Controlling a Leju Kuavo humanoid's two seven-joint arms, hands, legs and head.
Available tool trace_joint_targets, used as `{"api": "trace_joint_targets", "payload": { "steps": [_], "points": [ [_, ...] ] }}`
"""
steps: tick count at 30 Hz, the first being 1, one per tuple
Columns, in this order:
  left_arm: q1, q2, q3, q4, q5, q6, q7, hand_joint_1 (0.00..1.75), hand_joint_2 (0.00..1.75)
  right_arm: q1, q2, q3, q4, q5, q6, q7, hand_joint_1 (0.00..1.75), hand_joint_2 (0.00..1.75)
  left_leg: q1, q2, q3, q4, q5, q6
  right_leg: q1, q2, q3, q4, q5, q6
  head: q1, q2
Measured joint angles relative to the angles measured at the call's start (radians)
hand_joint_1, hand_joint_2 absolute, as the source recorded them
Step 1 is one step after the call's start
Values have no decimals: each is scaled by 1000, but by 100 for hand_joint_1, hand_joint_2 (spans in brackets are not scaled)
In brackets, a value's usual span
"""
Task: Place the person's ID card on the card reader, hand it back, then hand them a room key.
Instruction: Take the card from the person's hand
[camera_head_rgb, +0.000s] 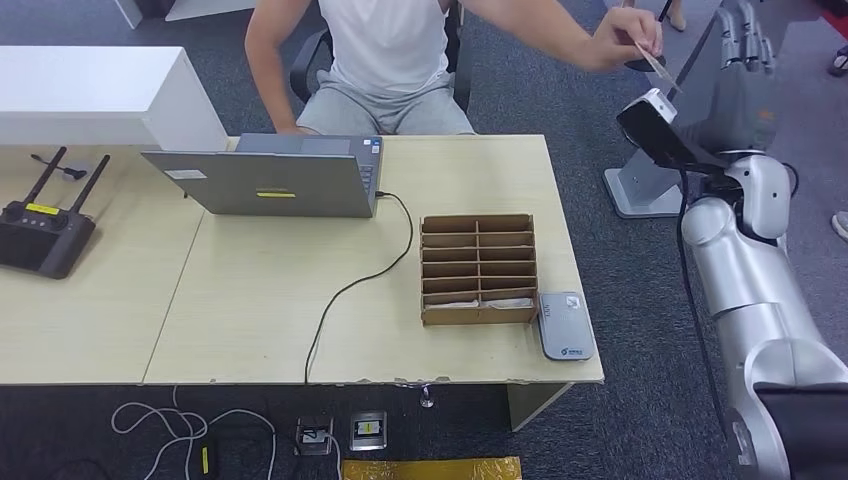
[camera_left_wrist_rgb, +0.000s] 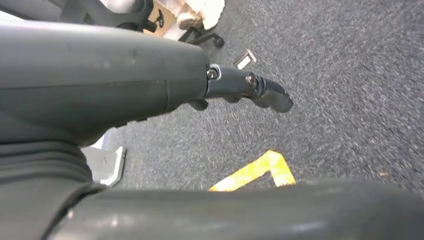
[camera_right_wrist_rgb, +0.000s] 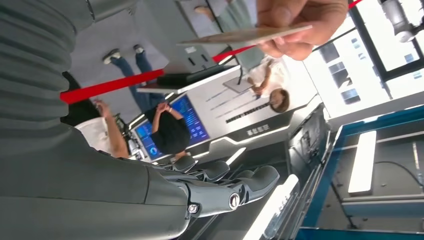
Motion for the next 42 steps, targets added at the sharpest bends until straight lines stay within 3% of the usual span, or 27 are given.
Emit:
{"api": "trace_joint_targets", "payload": {
  "steps": [13, 15, 17, 19, 20, 42],
  "points": [
    [2, 8, 0, 0, 4, 4, 16, 0, 0, -22, 121, 74, 10, 12, 17, -16, 1, 175, 0, 0, 0, 0, 0, 0, 0, 1, -1, 0, 0, 0, 0, 0],
    [3, 8, 0, 0, 4, 7, 16, 0, 0, -22, 126, 78, 11, 12, 21, -14, 37, 175, 0, 0, 0, 0, 0, 0, 0, 1, -1, 0, 0, 0, 0, 0],
    [4, 8, 0, 0, 5, 11, 16, 0, 0, -22, 131, 81, 11, 12, 23, -14, 117, 175, 0, 0, 0, 0, 0, 0, 0, 2, -1, 0, 0, 0, 0, 0],
    [4, 8, 0, 0, 10, 14, 16, 0, 0, -22, 135, 82, 11, 10, 29, -14, 169, 175, 0, 0, 0, 0, 0, 0, 0, 2, -1, 0, 0, 0, 0, 0],
    [4, 8, 1, 0, 15, 15, 16, 0, 0, -22, 137, 83, 12, 8, 34, -14, 175, 175, 0, 0, 0, 0, 0, 0, 0, 2, -1, 0, 0, 0, 0, 0],
    [9, 18, 43, 0, 52, 11, -5, 0, 0, -19, 150, 98, 16, -23, 95, -5, 175, 175, 0, 0, 0, 0, 0, 0, 0, 2, -2, 0, 0, 0, 0, 0]
  ]
}}
